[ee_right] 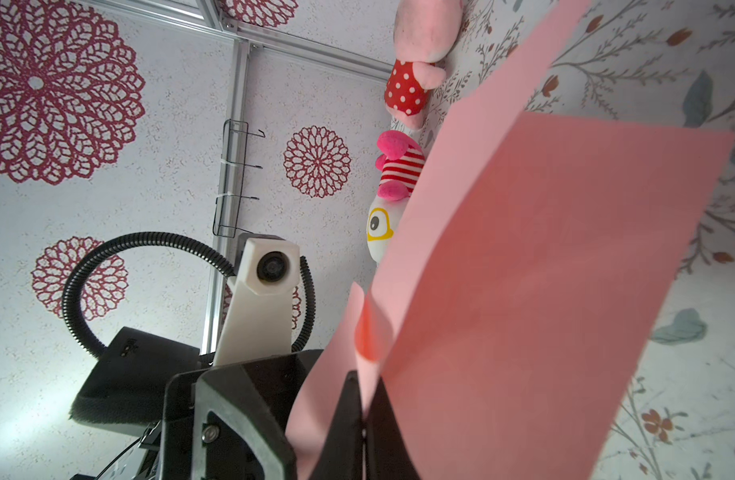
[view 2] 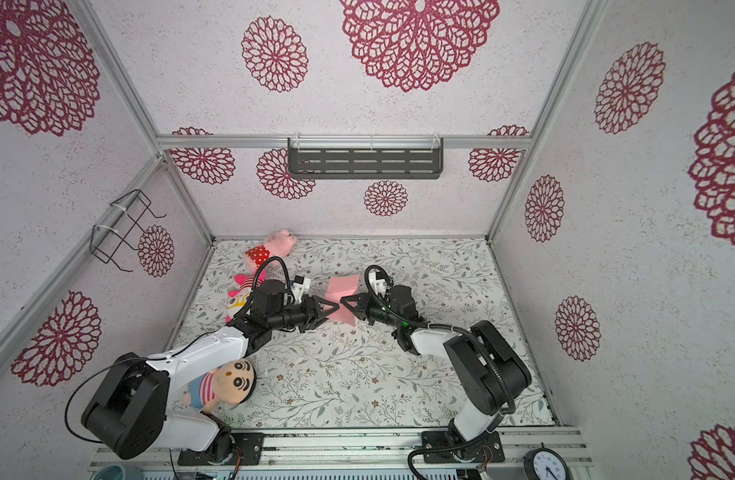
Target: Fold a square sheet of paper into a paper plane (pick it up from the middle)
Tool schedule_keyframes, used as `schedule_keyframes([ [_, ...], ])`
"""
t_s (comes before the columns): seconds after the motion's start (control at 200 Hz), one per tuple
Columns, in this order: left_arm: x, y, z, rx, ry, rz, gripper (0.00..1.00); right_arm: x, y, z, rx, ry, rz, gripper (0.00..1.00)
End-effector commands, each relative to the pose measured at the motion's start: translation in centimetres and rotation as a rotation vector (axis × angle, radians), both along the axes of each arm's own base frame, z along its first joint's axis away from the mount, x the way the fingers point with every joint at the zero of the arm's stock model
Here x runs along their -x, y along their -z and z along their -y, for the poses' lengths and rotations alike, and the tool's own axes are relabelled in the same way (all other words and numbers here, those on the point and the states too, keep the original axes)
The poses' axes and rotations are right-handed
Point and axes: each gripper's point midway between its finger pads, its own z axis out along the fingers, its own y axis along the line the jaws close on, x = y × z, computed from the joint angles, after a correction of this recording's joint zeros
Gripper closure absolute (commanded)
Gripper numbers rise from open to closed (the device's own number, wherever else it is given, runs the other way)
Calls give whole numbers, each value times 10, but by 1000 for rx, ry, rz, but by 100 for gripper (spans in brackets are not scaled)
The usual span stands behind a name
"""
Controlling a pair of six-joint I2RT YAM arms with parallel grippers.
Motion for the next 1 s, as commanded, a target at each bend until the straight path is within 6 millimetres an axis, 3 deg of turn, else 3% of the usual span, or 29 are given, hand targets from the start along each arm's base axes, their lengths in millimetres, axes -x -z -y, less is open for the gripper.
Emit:
schedule_keyframes([
  [0.0, 1, -9, 4, 14, 16, 29, 73, 3, -30, 2, -45, -11, 62, 93],
  [0.435, 1, 8, 0, -50, 13, -15, 92, 4, -22, 8, -8, -7, 63, 88],
  [0.505, 1, 12, -2, -68, 12, -21, 96, 3, -20, 12, 13, 1, 63, 80],
  [0.565, 0, 15, -4, -92, 9, -23, 98, 2, -18, 19, 43, 15, 70, 64],
  [0.67, 0, 25, -14, -185, 7, -37, 99, -6, -6, 47, 166, 108, 74, 46],
  [0.816, 0, 43, -53, -503, -13, -58, 99, -14, 11, 102, 486, 271, 94, 29],
  [0.886, 1, 50, -85, -743, -27, -80, 99, -15, 14, 129, 648, 354, 108, 25],
  [0.996, -4, 43, -136, -1091, -63, -109, 100, -15, 13, 163, 804, 463, 113, 21],
])
